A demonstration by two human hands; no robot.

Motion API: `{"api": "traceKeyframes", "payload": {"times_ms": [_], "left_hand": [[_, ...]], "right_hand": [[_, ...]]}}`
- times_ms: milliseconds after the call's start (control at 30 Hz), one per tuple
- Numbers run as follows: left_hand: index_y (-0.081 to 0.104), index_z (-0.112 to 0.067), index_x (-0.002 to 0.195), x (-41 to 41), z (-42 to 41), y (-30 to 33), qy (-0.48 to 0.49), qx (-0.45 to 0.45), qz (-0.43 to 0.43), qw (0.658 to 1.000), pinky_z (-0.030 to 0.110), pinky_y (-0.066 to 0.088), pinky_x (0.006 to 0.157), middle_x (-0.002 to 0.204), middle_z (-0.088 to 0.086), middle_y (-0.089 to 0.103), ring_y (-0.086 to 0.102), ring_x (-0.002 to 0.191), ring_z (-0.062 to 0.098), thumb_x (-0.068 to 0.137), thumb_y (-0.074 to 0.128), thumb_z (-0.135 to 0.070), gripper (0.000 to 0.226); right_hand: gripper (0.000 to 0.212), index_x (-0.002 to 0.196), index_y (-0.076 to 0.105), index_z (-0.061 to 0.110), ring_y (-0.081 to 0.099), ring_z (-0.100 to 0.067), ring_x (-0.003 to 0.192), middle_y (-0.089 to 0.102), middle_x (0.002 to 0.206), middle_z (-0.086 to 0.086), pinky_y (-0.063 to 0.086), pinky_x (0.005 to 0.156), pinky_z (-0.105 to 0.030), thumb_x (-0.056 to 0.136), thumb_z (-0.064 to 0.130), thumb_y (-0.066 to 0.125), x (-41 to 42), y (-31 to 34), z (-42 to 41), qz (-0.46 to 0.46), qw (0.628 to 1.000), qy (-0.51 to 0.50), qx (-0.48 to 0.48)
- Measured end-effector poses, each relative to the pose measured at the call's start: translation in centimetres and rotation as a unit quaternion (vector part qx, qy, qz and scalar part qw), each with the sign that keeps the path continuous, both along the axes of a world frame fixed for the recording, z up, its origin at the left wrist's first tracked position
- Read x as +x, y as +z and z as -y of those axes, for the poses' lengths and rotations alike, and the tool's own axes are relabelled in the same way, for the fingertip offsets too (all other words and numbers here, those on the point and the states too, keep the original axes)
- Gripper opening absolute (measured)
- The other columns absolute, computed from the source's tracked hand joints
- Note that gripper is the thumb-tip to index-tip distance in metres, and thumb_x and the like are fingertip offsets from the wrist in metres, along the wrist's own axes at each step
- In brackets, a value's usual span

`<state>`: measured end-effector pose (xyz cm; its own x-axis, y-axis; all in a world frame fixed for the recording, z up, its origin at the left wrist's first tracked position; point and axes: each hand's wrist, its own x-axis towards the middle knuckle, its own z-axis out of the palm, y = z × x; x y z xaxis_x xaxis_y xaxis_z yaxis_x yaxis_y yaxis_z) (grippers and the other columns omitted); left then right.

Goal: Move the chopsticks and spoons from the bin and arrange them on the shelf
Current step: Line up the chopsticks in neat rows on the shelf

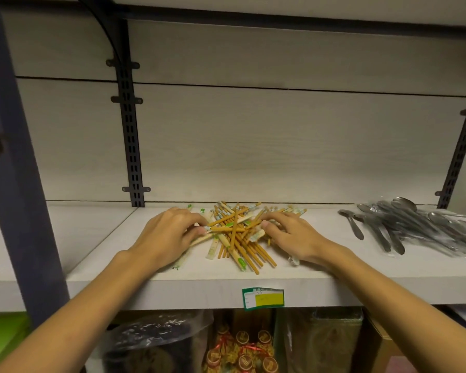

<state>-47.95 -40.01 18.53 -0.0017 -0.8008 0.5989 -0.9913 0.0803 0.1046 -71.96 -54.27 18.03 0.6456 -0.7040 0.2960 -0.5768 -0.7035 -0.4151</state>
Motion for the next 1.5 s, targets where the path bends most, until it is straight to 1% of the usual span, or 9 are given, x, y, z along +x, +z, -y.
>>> {"api": "traceKeyframes", "payload": {"times_ms": [167, 267, 467, 767, 967, 1067, 1233, 1367, 1500], "left_hand": [[0.069, -0.025, 0.102, 1.7, 0.4, 0.1, 0.072, 0.009, -0.006, 0.997, 0.034, 0.042, 0.082, 0.107, -0.003, 0.059, 0.052, 0.105, 0.022, 0.094, 0.057, -0.031, 0.016], [0.068, -0.024, 0.104, 2.4, 0.5, -0.1, 0.089, 0.01, -0.004, 0.996, 0.032, 0.039, 0.082, 0.109, -0.002, 0.06, 0.052, 0.105, 0.023, 0.095, 0.056, -0.026, 0.015], [0.061, -0.026, 0.124, 2.4, 0.8, -0.2, 0.071, 0.023, 0.023, 0.997, 0.031, 0.036, 0.086, 0.116, 0.0, 0.054, 0.047, 0.11, 0.022, 0.095, 0.055, -0.026, 0.029], [0.068, -0.029, 0.117, 1.2, 2.4, 0.3, 0.039, 0.002, 0.11, 0.993, 0.03, 0.024, 0.073, 0.097, -0.002, 0.056, 0.046, 0.092, 0.021, 0.095, 0.055, -0.023, 0.026], [0.067, -0.022, 0.114, 2.5, 2.1, 2.0, 0.153, -0.038, 0.096, 0.983, 0.032, 0.023, 0.066, 0.088, 0.003, 0.041, 0.034, 0.08, 0.023, 0.089, 0.058, -0.004, 0.033], [0.061, -0.026, 0.116, 3.3, 2.2, 2.1, 0.228, 0.009, 0.087, 0.97, 0.033, 0.029, 0.065, 0.091, 0.003, 0.046, 0.038, 0.071, 0.024, 0.094, 0.051, -0.008, 0.03], [0.057, -0.017, 0.11, 3.9, 2.4, 1.3, 0.261, 0.053, 0.015, 0.964, 0.033, 0.038, 0.064, 0.103, 0.009, 0.064, 0.058, 0.088, 0.033, 0.096, 0.041, -0.01, 0.023], [0.063, -0.027, 0.103, 3.8, 3.6, 0.6, 0.196, 0.118, -0.131, 0.965, 0.035, 0.049, 0.078, 0.105, 0.003, 0.067, 0.06, 0.095, 0.026, 0.096, 0.042, -0.047, 0.029], [0.06, -0.032, 0.116, 3.4, 4.0, 0.3, 0.095, 0.195, -0.212, 0.953, 0.032, 0.045, 0.095, 0.121, -0.002, 0.062, 0.057, 0.11, 0.018, 0.095, 0.049, -0.045, 0.027]], "right_hand": [[0.044, 0.13, 0.049, 0.034, 0.042, -0.022, 0.126, 0.054, 0.131, -0.003, 0.037, 0.103, -0.043, 0.096, 0.057, 0.033, 0.1, -0.2, 0.4, -0.018, 1.0, -0.019, 0.011], [0.059, 0.141, 0.033, 0.044, 0.034, -0.027, 0.136, 0.041, 0.146, -0.004, 0.032, 0.11, -0.05, 0.089, 0.068, 0.027, 0.4, -0.3, 0.4, -0.019, 0.999, -0.024, 0.017], [0.052, 0.144, 0.028, 0.051, 0.022, -0.031, 0.142, 0.032, 0.151, -0.007, 0.023, 0.114, -0.053, 0.094, 0.065, 0.028, 1.6, 0.3, 0.1, -0.042, 0.999, -0.008, 0.011], [0.044, 0.143, 0.034, 0.048, 0.02, -0.028, 0.142, 0.031, 0.153, -0.001, 0.017, 0.114, -0.044, 0.101, 0.051, 0.024, 1.6, 0.2, -0.7, -0.079, 0.997, 0.004, -0.012], [0.046, 0.134, 0.05, 0.041, 0.029, -0.027, 0.137, 0.042, 0.144, -0.004, 0.027, 0.112, -0.05, 0.097, 0.056, 0.026, 1.0, -0.4, -0.2, -0.07, 0.997, -0.013, -0.004], [0.046, 0.136, 0.049, 0.04, 0.028, -0.03, 0.136, 0.04, 0.144, -0.006, 0.026, 0.112, -0.049, 0.098, 0.056, 0.027, 1.2, -0.3, -0.5, -0.084, 0.996, -0.014, -0.003], [0.046, 0.138, 0.047, 0.039, 0.024, -0.029, 0.139, 0.037, 0.147, -0.006, 0.022, 0.112, -0.043, 0.099, 0.054, 0.026, 1.2, 0.0, -0.9, -0.095, 0.995, -0.016, -0.004], [0.046, 0.139, 0.047, 0.037, 0.021, -0.024, 0.141, 0.037, 0.15, -0.003, 0.017, 0.112, -0.038, 0.101, 0.051, 0.025, 1.3, 0.1, -1.3, -0.105, 0.994, -0.007, -0.021], [0.047, 0.141, 0.044, 0.038, 0.015, -0.023, 0.145, 0.031, 0.154, -0.002, 0.015, 0.114, -0.039, 0.1, 0.052, 0.023, 1.3, 0.2, -1.3, -0.108, 0.994, -0.006, -0.014]]}}
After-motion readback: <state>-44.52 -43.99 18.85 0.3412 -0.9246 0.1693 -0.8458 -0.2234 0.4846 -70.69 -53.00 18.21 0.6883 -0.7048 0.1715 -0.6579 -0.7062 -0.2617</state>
